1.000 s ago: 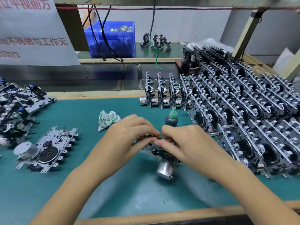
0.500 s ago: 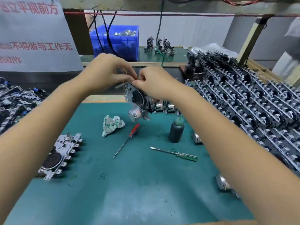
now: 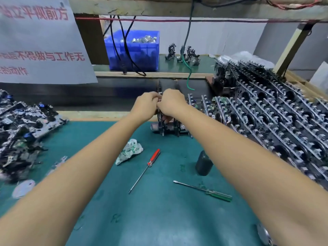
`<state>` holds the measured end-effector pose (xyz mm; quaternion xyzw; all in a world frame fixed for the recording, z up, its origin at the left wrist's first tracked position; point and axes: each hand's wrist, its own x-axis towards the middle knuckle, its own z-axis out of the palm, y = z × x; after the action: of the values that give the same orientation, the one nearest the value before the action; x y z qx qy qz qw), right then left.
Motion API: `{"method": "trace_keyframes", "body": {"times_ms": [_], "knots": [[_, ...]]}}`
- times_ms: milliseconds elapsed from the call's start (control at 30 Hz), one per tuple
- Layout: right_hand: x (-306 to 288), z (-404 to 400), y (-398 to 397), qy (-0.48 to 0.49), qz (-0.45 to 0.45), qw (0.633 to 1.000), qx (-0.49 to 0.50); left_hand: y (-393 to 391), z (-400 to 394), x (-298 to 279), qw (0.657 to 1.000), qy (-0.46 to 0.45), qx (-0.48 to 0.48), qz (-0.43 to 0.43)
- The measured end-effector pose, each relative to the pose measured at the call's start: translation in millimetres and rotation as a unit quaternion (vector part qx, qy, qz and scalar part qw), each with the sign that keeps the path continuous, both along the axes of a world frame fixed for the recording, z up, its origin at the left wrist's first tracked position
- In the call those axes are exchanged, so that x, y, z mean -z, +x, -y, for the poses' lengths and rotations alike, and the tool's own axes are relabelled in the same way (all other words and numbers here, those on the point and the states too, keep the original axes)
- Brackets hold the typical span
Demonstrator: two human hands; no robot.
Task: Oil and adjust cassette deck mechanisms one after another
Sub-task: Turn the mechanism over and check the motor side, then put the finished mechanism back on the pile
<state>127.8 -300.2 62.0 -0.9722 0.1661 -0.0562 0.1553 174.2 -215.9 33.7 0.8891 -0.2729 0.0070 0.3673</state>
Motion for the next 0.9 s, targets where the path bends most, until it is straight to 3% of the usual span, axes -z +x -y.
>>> {"method": "trace_keyframes", "body": {"times_ms": [167,333,467,600,767,900], "knots": [[-0.2,-0.1,3.1,-0.022,0.002,1.0,0.0,-2.2,-3.2,9.7,0.977,-0.145,-0.001,-0.159],[-8.3,-11.2,-4.7,-0.091,-0.013,0.996,0.008,-11.3,-11.5,5.3,0.957,-0.16,0.042,-0.237],[-21.9,-29.1,-26.5,-0.158,0.054,0.986,-0.027,-30.7,-24.0,-5.3,0.994,-0.058,0.033,-0.086],[-21.3,-58.8,-60.8,-0.108,0.074,0.986,-0.099,-67.7,-67.5,-15.3,1.0,0.002,0.006,0.008],[7.2,-108.1,-85.5,-0.006,0.049,0.971,-0.234,-111.4,-152.6,-4.9,0.989,0.137,-0.046,0.04],[38.6,-147.1,-71.1,-0.049,0.022,0.946,-0.319,-132.6,-209.2,5.1,0.956,0.23,-0.157,0.093]]}}
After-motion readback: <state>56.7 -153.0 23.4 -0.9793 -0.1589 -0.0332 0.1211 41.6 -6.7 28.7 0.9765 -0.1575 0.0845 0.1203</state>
